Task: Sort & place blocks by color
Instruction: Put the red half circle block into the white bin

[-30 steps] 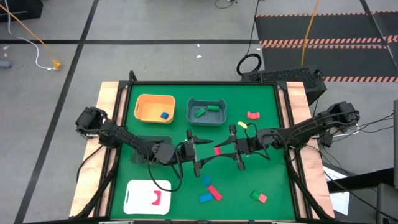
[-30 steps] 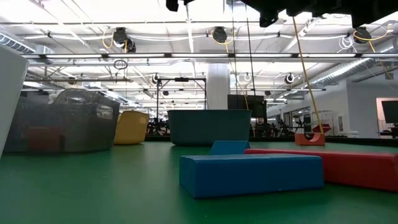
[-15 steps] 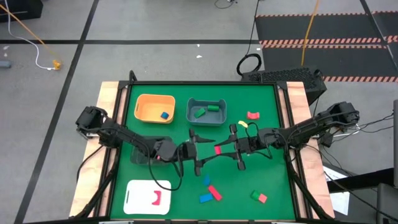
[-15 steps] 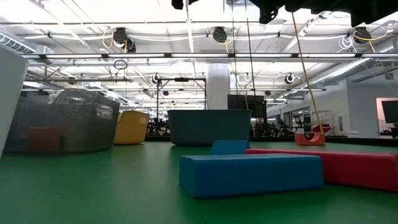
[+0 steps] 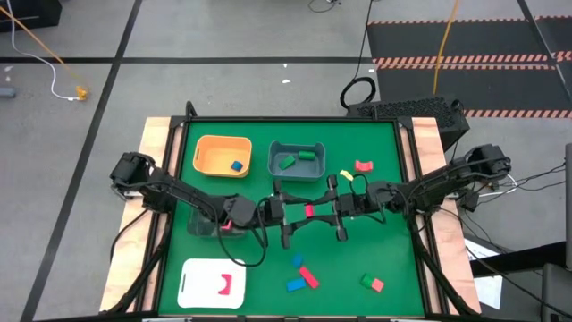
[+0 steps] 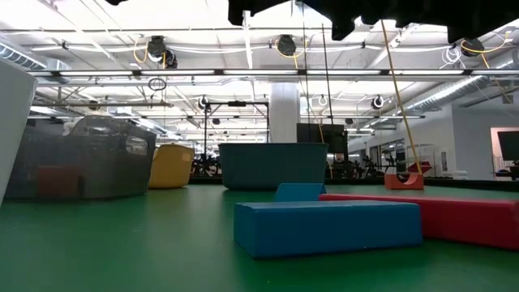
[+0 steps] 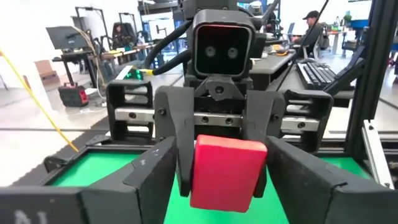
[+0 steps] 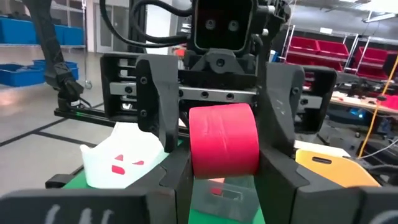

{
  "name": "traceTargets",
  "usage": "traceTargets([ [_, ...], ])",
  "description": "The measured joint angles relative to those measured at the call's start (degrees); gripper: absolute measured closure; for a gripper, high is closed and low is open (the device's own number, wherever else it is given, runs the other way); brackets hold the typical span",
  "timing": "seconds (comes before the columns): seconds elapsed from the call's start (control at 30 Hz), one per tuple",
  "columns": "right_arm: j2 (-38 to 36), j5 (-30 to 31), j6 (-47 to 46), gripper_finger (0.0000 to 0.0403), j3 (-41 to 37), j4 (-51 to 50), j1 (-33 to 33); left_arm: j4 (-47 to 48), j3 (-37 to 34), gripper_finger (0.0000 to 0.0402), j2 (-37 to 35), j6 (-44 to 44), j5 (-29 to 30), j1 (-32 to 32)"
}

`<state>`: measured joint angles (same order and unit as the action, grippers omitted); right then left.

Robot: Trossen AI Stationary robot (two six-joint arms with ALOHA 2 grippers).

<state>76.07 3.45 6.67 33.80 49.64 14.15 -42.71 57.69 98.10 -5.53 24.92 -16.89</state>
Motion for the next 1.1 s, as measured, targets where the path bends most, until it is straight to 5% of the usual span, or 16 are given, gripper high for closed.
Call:
traceTargets([
  [0.3,0.04,-0.04,-6.29,0.0285,0.00,0.65,-0.10,-0.62,0.00,0.0213,0.00,-3.65,0.40,-0.43],
  [0.87,0.07,-0.46,-7.03,0.0285,0.00,-0.78,-0.33,1.05,0.00,0.0219,-0.02,0.70,-1.08,-0.47],
  [1.1,0.04,-0.39,-7.22,0.0285,0.00,-1.82,-0.28,1.44,0.00,0.0266,-0.02,2.57,-1.99,-0.82],
])
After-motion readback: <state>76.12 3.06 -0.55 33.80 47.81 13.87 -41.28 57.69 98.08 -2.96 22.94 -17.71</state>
